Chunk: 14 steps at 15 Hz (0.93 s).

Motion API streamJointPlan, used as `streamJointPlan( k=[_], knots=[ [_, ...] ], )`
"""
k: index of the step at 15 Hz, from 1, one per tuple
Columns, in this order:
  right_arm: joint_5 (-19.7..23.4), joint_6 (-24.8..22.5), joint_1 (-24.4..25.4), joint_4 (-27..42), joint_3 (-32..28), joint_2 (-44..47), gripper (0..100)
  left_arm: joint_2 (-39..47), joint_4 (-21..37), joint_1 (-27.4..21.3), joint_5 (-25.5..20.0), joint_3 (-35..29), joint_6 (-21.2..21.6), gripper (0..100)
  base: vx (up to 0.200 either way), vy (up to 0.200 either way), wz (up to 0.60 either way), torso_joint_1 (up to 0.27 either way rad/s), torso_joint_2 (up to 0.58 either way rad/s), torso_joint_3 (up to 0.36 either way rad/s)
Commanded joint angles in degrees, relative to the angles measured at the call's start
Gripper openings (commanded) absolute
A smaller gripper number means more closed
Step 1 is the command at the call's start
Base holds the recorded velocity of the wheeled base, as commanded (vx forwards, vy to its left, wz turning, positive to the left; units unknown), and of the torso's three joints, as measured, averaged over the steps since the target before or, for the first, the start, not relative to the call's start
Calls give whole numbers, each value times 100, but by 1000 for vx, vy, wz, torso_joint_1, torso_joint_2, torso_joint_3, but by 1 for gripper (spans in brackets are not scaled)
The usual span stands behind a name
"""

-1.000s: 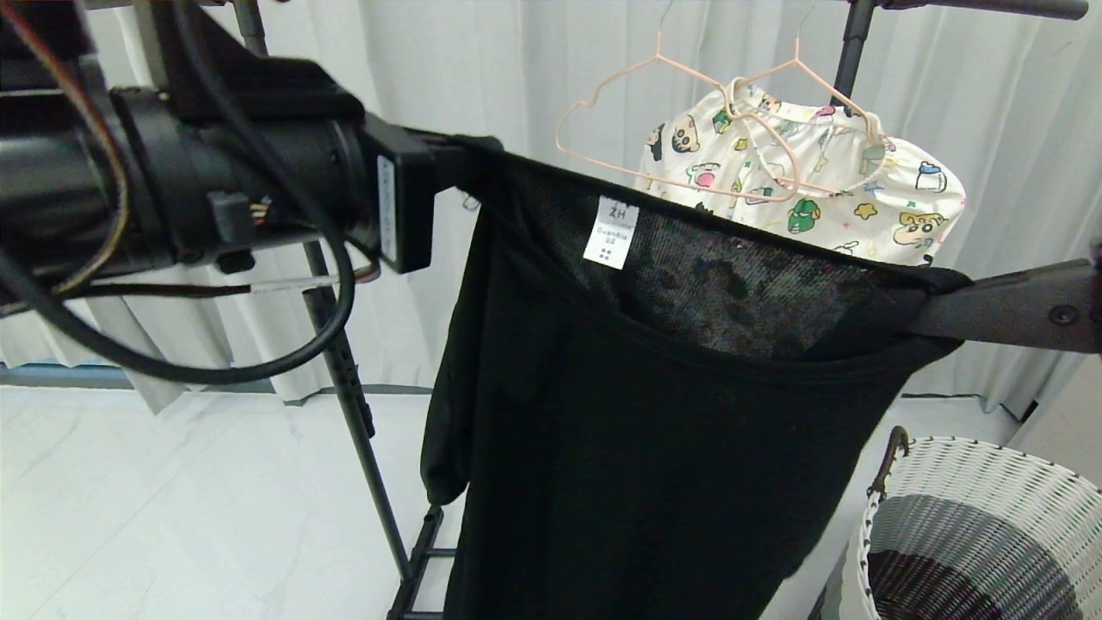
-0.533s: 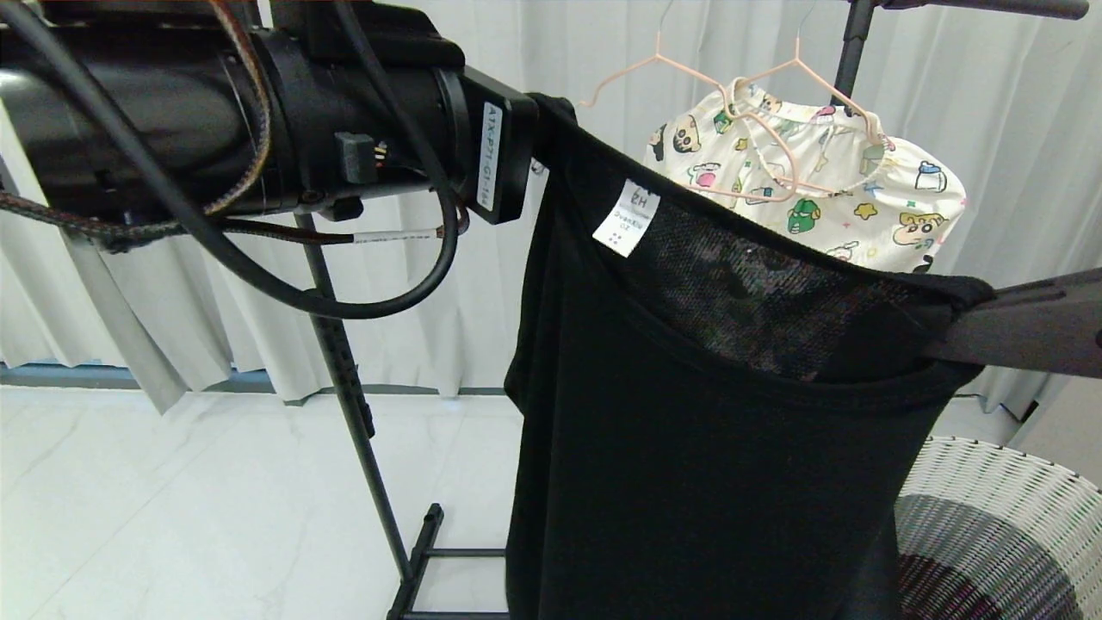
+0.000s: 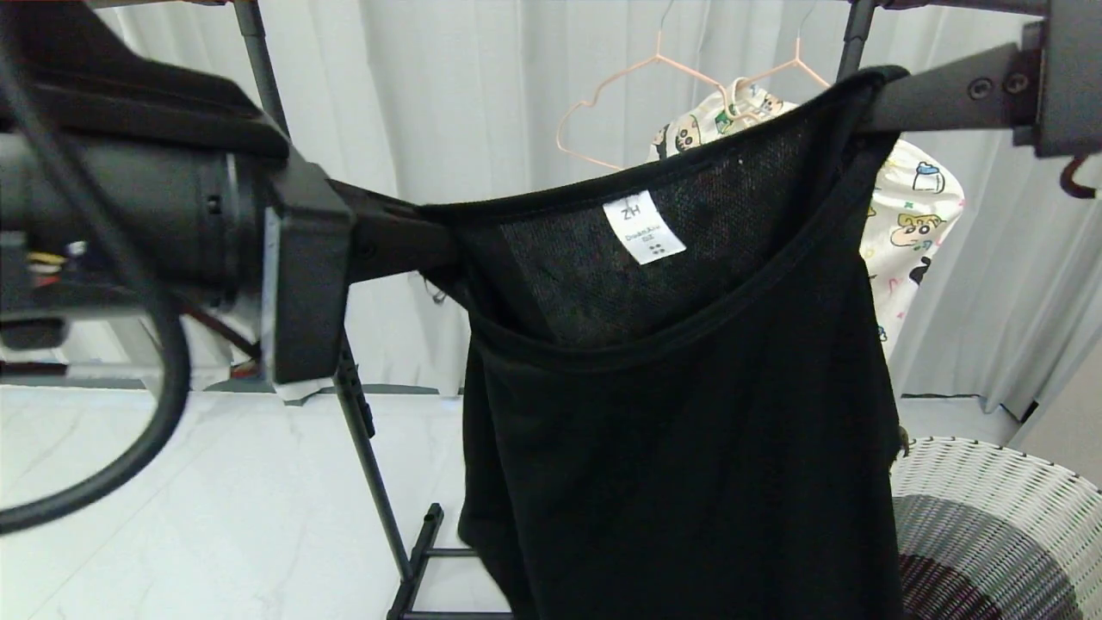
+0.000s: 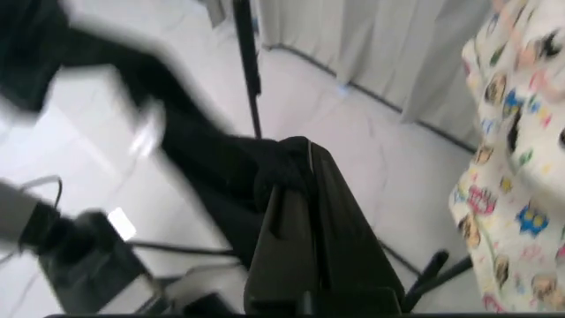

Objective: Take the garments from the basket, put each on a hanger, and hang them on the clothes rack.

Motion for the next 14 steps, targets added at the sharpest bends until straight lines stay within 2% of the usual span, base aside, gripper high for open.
streamJointPlan(
  k=[1, 4, 5, 6, 7, 8, 9, 10, 14],
  knots=[
    [16, -11, -66, 10, -533, 652, 0, -370, 245, -618, 27, 18, -288, 0, 0, 0, 0, 0, 0, 0],
    [-2, -11, -66, 54, -568, 635, 0, -300, 245, -688, 124, 35, -271, 0, 0, 0, 0, 0, 0, 0],
    [-11, -11, -75, 133, -559, 538, 0, -256, 245, -644, 309, 35, -209, 0, 0, 0, 0, 0, 0, 0],
    [-19, -11, -84, 274, -542, 441, 0, -168, 236, -503, 546, 9, 2, 0, 0, 0, 0, 0, 0, 0],
    [-19, -11, -101, 511, -542, 318, 0, -36, 201, -90, 757, -8, 468, 0, 0, 0, 0, 0, 0, 0],
    [-19, -11, -110, 766, -542, 178, 0, 78, 43, 314, 801, -17, 986, 0, 0, 0, 0, 0, 0, 0],
    [-19, -11, -110, 1056, -524, 46, 0, 122, -274, 534, 801, 0, 1215, 0, 0, 0, 0, 0, 0, 0],
    [-19, -11, -110, 1276, -445, -60, 0, 183, -529, 551, 792, 18, 1180, 0, 0, 0, 0, 0, 0, 0],
    [-28, -292, -101, 1258, 293, -341, 0, 192, -599, 543, 783, 35, 1118, 0, 0, 0, 0, 0, 0, 0]
  ],
)
